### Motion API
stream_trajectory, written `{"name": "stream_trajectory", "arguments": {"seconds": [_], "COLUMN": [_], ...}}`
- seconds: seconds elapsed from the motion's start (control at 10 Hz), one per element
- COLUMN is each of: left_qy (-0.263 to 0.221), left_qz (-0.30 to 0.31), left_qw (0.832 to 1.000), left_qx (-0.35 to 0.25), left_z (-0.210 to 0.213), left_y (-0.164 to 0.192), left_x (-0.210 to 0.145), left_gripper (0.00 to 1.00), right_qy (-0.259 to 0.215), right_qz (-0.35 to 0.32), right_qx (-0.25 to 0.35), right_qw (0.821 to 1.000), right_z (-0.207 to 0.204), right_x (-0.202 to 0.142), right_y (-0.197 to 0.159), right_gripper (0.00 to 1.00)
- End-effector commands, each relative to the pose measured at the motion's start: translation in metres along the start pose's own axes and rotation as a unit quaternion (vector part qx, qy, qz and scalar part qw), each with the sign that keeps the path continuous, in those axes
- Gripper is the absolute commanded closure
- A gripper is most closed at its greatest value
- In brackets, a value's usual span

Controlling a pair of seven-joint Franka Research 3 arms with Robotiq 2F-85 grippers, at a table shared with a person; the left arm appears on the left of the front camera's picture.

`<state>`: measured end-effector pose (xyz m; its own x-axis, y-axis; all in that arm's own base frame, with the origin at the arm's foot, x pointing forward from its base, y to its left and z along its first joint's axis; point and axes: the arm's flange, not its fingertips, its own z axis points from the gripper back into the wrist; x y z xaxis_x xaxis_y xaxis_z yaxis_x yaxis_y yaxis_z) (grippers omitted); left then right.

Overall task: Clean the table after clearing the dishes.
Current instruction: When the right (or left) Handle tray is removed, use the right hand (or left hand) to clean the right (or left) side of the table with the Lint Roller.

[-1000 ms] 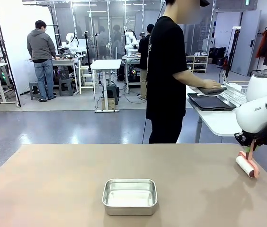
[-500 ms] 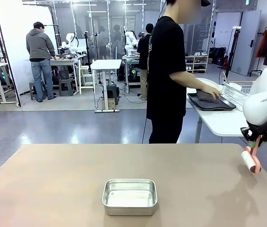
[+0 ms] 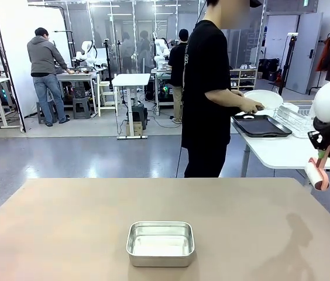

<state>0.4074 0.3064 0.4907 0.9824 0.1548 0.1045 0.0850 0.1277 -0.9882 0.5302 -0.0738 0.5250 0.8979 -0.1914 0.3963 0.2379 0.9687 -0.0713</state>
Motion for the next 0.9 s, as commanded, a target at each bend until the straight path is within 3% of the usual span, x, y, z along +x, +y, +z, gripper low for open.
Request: {"name": "stream_trajectory", "arguments": {"seconds": [0.0,0.8], "left_qy": [-0.003,-0.003], "left_qz": [0.0,0.0], "left_qw": [1.0,1.0], "left_qx": [0.002,0.002], "left_z": [0.0018,0.0018], "left_y": [-0.0011,-0.0011], "left_x": [-0.0019,-0.0019], "left_gripper": [0.0,0.0], "right_qy": [-0.002,-0.006], "right_qz": [0.005,-0.002], "right_qx": [0.021,0.015], "right_qw": [1.0,1.0], "right_z": [0.0145,0.0149], "right_x": [0.0012,0.0038], "right_y": [-0.0035,-0.0013], "right_gripper": [0.78,0.78]}}
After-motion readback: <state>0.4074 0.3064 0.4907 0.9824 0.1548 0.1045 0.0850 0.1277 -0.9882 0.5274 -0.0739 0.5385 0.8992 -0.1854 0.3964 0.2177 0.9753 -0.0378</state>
